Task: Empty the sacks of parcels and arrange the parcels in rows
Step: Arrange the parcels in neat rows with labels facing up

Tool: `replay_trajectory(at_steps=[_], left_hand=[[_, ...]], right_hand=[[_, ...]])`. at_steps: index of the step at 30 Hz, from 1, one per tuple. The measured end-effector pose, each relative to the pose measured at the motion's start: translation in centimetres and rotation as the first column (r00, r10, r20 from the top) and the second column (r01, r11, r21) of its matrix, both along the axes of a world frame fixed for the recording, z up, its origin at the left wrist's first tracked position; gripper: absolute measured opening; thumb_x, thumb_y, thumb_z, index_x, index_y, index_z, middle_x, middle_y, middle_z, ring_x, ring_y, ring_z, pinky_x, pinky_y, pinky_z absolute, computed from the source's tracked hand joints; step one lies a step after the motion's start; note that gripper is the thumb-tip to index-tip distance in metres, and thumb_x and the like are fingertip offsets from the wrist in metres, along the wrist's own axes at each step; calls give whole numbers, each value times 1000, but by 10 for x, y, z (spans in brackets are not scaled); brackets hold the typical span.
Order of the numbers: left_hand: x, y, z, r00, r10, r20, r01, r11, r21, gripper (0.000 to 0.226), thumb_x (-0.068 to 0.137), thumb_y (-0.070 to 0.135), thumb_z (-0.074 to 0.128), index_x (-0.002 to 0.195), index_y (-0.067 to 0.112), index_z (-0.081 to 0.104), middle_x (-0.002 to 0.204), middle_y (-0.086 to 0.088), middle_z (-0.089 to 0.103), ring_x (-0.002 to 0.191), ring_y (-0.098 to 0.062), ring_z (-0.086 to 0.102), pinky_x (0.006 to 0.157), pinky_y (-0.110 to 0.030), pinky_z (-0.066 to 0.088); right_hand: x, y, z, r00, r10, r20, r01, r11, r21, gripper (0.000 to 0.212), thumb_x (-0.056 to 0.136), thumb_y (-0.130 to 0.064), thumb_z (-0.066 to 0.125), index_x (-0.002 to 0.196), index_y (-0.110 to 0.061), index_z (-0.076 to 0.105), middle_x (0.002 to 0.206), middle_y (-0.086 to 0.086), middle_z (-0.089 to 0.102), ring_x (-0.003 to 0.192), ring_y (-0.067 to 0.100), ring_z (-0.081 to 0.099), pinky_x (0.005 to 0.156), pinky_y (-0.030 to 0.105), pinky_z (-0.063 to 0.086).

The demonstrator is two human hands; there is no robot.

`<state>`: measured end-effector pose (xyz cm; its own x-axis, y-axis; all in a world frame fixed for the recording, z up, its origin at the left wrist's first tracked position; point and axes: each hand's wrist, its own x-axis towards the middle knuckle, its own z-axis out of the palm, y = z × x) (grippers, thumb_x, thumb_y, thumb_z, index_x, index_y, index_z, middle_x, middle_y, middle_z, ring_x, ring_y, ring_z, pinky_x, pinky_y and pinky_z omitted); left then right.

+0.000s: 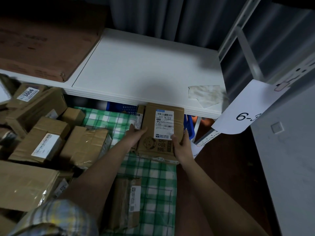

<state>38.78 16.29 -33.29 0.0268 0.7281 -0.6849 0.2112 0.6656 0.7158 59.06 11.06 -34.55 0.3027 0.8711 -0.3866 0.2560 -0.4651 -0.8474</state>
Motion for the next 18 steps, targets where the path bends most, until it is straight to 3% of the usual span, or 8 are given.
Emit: replay_trajectory(at_steps=[4,9,15,18], left_hand=[[-1,-4,2,1000,17,12,-17,1000,-16,116,73,72,63,154,23,-4,160,-7,18,142,-28,29,115,-45,29],[-2,-3,-1,1000,23,4,-23,1000,-2,107,79,67,61,154,23,-1,160,-6,18,142,-27,28,116,-44,28],[-4,-4,2,1000,21,16,-21,1000,21,119,69,73,65,154,22,0,159,-7,21,141,-27,30,115,-44,30],[-3,-3,2,1000,12,-7,-12,1000,26,110,77,67,63,154,21,0,159,-7,18,142,-26,28,115,-42,29]], right_hand=[[3,6,-19,999,-11,31,11,1000,10,107,61,-92,48,149,-38,17,150,2,39,134,23,43,105,53,42],[-13,-3,36,969,36,243,-43,999,22,78,94,-49,54,155,-20,14,158,9,20,144,29,23,115,51,27],[-17,0,34,886,113,450,-143,989,33,76,93,-48,55,154,-21,19,158,15,17,146,33,10,118,52,15],[-21,0,38,819,152,554,-186,983,5,76,93,-50,53,154,-22,17,161,13,9,147,32,3,119,51,5]])
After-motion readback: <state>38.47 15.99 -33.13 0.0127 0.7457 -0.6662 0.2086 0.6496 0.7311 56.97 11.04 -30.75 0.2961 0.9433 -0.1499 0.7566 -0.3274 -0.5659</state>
